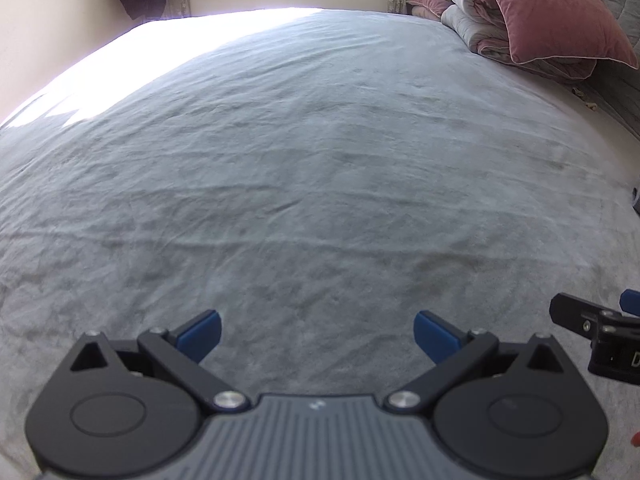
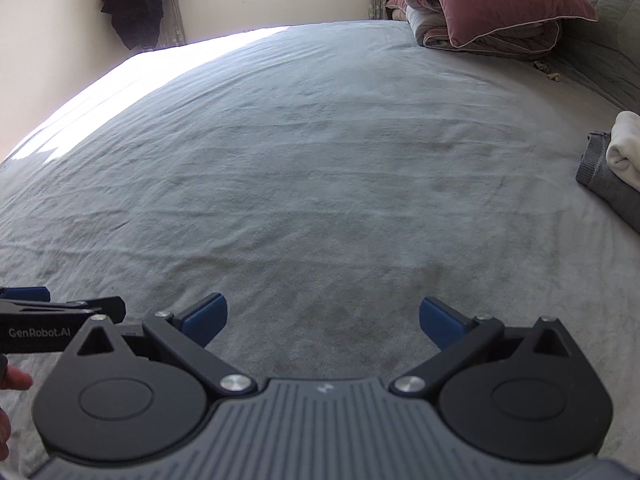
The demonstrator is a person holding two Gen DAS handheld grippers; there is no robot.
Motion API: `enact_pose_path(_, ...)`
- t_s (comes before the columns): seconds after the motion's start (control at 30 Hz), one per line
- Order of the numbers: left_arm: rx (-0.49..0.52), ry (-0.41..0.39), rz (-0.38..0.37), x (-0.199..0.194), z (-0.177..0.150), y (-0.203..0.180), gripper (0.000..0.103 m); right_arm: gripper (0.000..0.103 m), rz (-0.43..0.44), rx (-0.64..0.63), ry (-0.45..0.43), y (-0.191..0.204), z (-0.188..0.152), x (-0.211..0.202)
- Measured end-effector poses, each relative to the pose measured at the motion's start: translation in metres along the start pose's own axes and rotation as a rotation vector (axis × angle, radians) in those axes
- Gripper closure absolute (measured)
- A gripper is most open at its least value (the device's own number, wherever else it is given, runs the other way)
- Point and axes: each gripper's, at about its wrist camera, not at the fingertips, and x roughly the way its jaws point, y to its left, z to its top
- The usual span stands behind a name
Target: Fold clothes
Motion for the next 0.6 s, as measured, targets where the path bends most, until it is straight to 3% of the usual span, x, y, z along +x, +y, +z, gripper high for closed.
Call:
enact_pose_path(0.2, 0.043, -0.053, 0.024, 0.013, -0.017, -0.013, 0.0, 0.0, -0.027, -0.008, -0.026, 0.002, -0.017, 0.013)
enact_pose_path(0.43, 0.071, -0.186, 0.043, 0.016, -0.038, -0.019, 0.0, 0.0, -0.06, -0.053, -0.085, 0.007, -0.034, 0.019)
enact_pose_path(0.6, 0.066, -0.206, 0.041, 0.017, -0.041, -0.018, 0.0, 0.0, -0.089, -0.094, -0.139, 0.012, -0.044, 0.019)
